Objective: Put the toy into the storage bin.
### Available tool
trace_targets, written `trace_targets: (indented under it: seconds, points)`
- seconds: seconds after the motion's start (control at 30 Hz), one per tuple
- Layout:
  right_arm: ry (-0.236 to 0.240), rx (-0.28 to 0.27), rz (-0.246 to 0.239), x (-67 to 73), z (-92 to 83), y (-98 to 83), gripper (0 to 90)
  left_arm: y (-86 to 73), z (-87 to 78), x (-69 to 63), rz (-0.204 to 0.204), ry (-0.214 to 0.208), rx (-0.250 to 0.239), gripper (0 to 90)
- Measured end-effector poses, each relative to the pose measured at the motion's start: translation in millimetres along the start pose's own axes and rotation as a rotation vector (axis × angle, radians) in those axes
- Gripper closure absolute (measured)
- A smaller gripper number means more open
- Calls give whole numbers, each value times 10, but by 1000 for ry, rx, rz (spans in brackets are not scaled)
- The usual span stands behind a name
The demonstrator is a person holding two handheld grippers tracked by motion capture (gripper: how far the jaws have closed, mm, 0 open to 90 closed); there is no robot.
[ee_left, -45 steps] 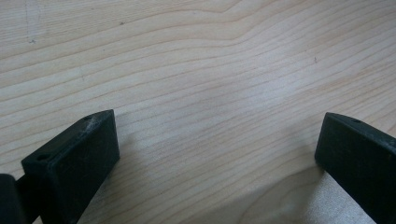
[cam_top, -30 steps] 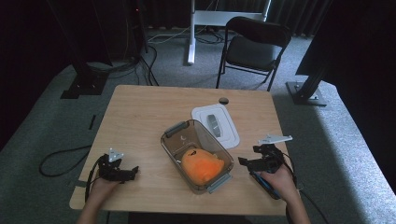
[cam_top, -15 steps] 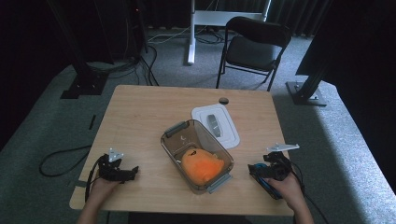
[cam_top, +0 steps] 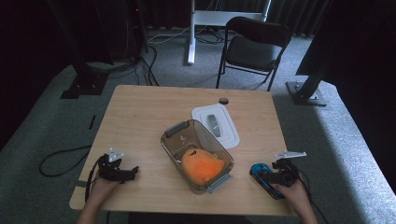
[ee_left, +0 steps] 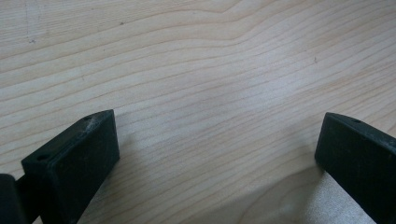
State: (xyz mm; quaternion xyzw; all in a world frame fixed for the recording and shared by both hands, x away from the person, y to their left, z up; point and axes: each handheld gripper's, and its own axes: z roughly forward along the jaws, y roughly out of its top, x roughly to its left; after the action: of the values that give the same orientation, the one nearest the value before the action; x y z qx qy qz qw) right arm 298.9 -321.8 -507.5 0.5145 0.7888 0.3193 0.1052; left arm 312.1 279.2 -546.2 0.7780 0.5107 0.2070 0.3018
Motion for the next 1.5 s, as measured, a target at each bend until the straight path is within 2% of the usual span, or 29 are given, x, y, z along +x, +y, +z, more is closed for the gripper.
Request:
trace_targets:
  seconds: [0.07, 0.13, 0.27, 0.33, 0.5, 0.63, 0.87, 1.0, 1.1, 1.23, 1.37, 1.47, 1.5]
  points:
    - [21, -1, 22, -38, 7, -44, 150, 0, 0, 0, 0, 0, 0, 1]
    - [13, 1, 31, -62, 15, -87, 150, 0, 0, 0, 0, 0, 0, 1]
    - [14, 11, 29, -80, -1, -147, 150, 0, 0, 0, 0, 0, 0, 1]
    - [-6, 19, 17, -84, -14, -164, 150, 0, 0, 0, 0, 0, 0, 1]
    - [9, 44, 23, -82, -38, -230, 150, 0, 0, 0, 0, 0, 0, 1]
    - [8, 60, 3, -61, -20, -253, 150, 3, 2, 0, -1, 1, 1, 1]
    - [-52, 122, -76, 20, 52, -231, 149, 3, 2, 0, -1, 1, 1, 1]
    - [-73, 139, -90, 46, 80, -215, 149, 3, 2, 0, -1, 1, 1, 1]
    - [-76, 145, -93, 54, 94, -200, 175, 3, 2, 1, -1, 0, 1, 1]
    - [-47, 148, -105, 38, 102, -181, 190, 3, 3, 1, -1, 0, 0, 1]
    - [-85, 164, -156, 79, 124, -181, 189, 3, 2, 1, -1, 0, 1, 1]
    - [-81, 166, -164, 94, 125, -179, 205, 3, 2, 1, 0, 1, 1, 1]
    - [-78, 156, -166, 93, 115, -183, 242, 3, 2, 1, -1, 1, 1, 1]
